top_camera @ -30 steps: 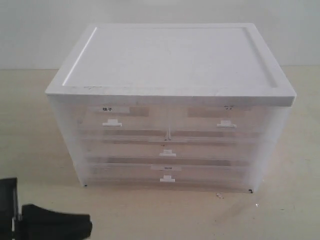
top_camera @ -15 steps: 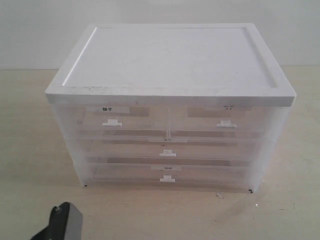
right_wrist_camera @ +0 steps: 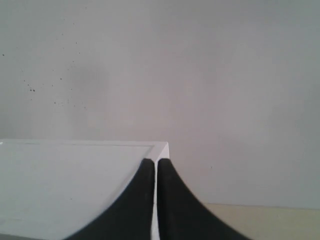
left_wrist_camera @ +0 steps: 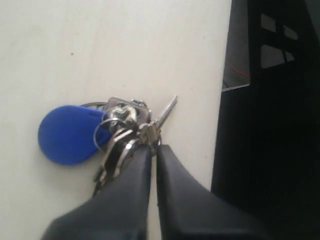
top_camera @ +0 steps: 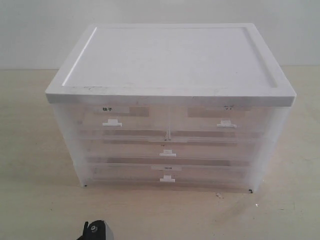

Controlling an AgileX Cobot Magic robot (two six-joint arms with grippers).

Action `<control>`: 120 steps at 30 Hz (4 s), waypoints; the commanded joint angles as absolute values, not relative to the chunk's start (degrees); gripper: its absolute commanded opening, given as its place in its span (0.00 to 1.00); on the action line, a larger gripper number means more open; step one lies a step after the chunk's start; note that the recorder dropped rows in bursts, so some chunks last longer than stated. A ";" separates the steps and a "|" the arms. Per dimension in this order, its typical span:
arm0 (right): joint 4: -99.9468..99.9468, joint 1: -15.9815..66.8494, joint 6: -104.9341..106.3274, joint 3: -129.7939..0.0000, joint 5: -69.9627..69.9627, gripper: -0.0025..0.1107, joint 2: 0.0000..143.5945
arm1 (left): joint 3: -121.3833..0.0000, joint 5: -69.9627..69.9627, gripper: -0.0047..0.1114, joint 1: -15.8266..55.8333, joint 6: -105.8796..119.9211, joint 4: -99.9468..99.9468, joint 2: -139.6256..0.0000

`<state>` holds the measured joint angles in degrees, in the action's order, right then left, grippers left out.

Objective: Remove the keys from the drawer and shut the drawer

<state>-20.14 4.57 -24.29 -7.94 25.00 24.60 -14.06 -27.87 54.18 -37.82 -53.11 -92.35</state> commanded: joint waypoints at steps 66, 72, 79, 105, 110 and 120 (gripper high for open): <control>-21.30 4.56 -25.63 -8.00 23.30 0.02 24.71 | -35.90 -14.18 0.08 54.17 -34.58 -40.93 -103.95; -21.40 4.56 -25.64 -8.00 22.54 0.02 24.71 | -40.18 -12.29 0.08 52.21 -34.45 -40.93 -107.72; -21.57 4.56 -25.84 -8.00 22.66 0.02 24.71 | -40.73 -11.14 0.08 52.22 -33.99 -41.55 -106.91; -21.57 4.56 -26.00 -8.00 22.56 0.02 24.71 | -41.01 -2.79 0.08 52.21 -33.38 -41.98 -109.07; -21.57 4.56 -26.00 -8.00 22.67 0.02 24.71 | -41.01 -4.62 0.08 49.83 -33.38 -42.89 -109.07; -21.57 4.56 -26.00 -8.00 22.55 0.02 24.71 | -37.15 -14.81 0.08 56.23 -33.38 -45.65 -101.92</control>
<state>-21.05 4.57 -26.01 -7.94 22.53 24.60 -38.47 -11.72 53.62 -33.55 -44.96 -105.63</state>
